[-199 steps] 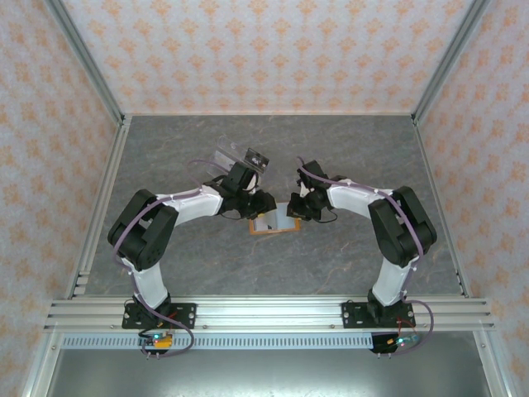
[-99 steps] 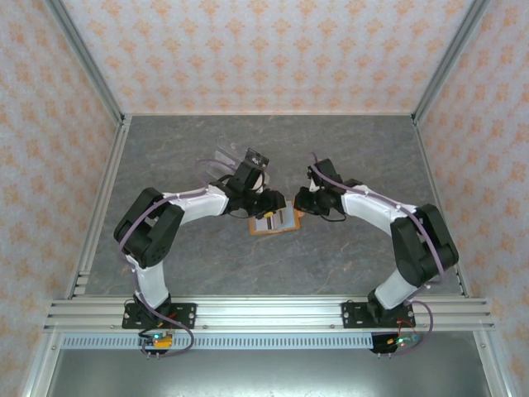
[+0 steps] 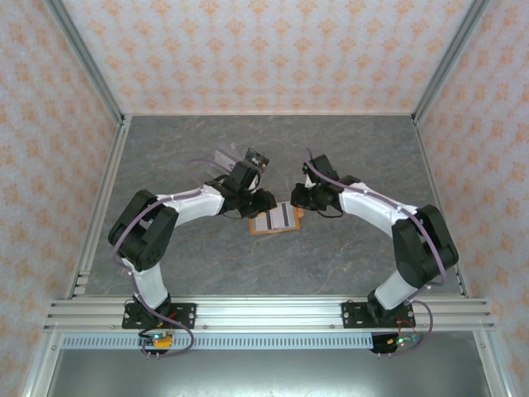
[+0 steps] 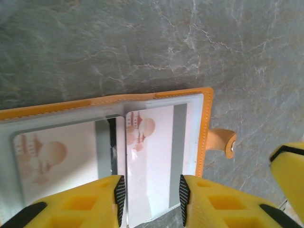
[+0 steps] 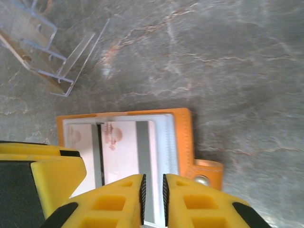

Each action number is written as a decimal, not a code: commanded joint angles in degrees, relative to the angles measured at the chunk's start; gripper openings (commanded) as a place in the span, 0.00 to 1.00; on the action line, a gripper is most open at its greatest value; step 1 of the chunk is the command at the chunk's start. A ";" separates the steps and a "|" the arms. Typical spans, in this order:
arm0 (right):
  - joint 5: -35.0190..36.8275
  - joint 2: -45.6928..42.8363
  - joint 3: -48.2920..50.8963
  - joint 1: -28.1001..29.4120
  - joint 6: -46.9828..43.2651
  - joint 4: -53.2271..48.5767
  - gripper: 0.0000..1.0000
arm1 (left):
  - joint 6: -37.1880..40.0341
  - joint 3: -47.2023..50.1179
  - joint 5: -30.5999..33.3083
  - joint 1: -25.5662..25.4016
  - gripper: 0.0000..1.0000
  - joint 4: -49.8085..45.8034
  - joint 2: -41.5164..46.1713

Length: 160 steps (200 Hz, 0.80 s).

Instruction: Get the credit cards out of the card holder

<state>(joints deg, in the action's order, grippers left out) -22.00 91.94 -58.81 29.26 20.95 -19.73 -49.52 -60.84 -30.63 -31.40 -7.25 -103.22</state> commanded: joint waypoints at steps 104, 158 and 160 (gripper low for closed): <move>-2.07 11.13 -6.49 2.34 -0.90 -5.56 0.18 | -1.85 1.34 -1.28 0.17 0.32 2.15 -1.96; -2.35 13.86 -7.38 2.30 -0.86 -6.73 0.20 | -1.87 1.73 -2.37 0.16 0.32 3.25 -2.86; -2.48 13.98 -7.38 2.36 -0.90 -6.64 0.20 | -1.91 1.77 -2.51 0.14 0.32 3.37 -2.93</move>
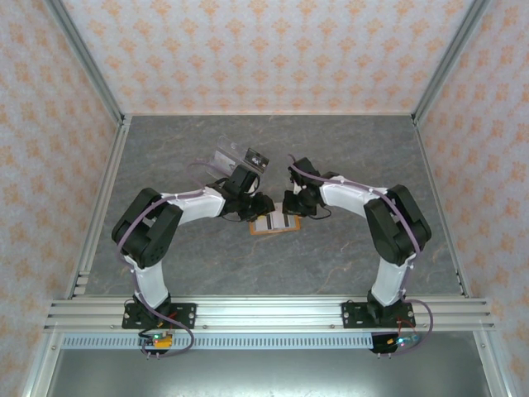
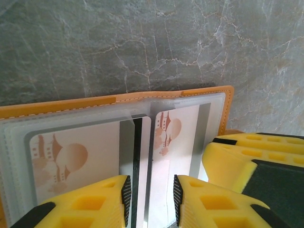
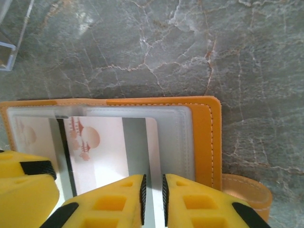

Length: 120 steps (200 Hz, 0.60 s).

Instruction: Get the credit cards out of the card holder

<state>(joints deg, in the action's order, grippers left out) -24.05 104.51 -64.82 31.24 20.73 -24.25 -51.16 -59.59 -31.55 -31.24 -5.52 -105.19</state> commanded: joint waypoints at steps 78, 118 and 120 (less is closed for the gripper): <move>-2.41 2.54 -1.18 0.31 -0.36 -1.59 0.19 | -1.09 0.45 -3.68 0.01 0.32 3.45 -2.73; -2.25 2.76 -1.02 0.35 -0.26 -1.76 0.19 | -1.56 0.83 -4.96 0.00 0.29 5.28 -2.67; -2.23 2.77 -1.02 0.32 -0.25 -1.79 0.19 | -1.55 0.87 -5.00 0.01 0.28 5.44 -2.61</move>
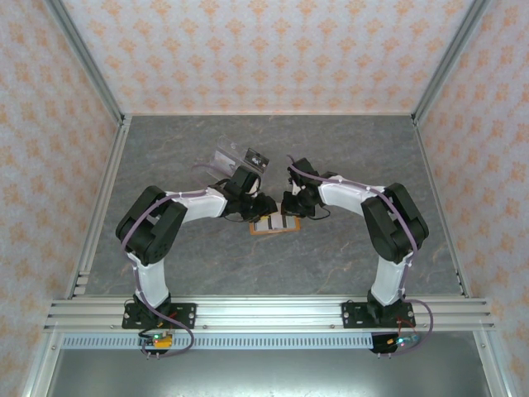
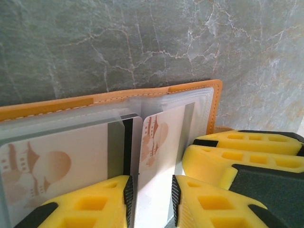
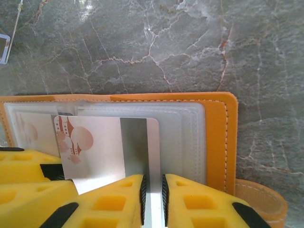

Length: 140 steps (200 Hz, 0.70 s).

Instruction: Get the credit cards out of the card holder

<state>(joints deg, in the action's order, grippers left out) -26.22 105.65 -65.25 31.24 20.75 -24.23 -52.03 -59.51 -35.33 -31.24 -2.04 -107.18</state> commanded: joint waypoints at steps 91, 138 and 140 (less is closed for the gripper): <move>2.55 2.16 -0.40 0.37 0.00 -3.08 0.19 | -0.39 3.15 -2.28 0.55 0.14 5.62 2.12; 3.95 2.02 -0.01 0.35 0.47 -3.33 0.18 | 1.00 4.33 -0.88 1.10 0.06 4.71 4.08; 4.08 2.02 0.03 0.32 0.57 -3.36 0.18 | 1.11 4.49 -0.81 1.14 0.05 4.75 4.26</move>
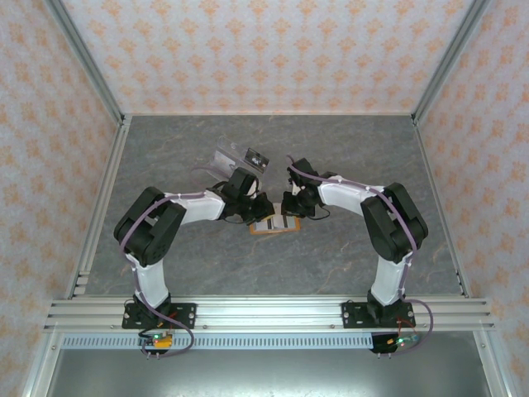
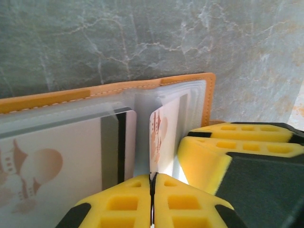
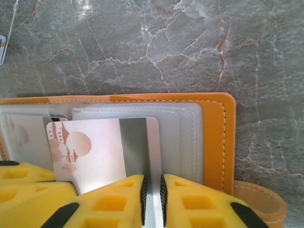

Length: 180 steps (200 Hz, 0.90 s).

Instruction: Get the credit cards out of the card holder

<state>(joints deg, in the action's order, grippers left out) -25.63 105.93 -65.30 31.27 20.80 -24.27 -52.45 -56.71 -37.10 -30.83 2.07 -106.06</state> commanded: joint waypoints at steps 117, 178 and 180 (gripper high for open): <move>-1.66 -13.10 4.31 -1.12 5.95 11.44 0.36 | 9.03 2.41 8.52 2.59 0.00 -14.89 19.31; -18.52 -17.45 5.60 -4.99 15.89 28.52 0.62 | 3.85 1.44 6.63 7.01 0.00 -5.84 25.71; -19.03 -17.41 5.55 -5.05 16.59 29.38 0.62 | 3.36 1.49 6.52 7.25 0.00 -5.32 25.97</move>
<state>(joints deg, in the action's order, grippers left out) -36.42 89.01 -61.06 26.94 30.89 -5.21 -45.98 -54.26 -29.74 -25.89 -9.17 -83.13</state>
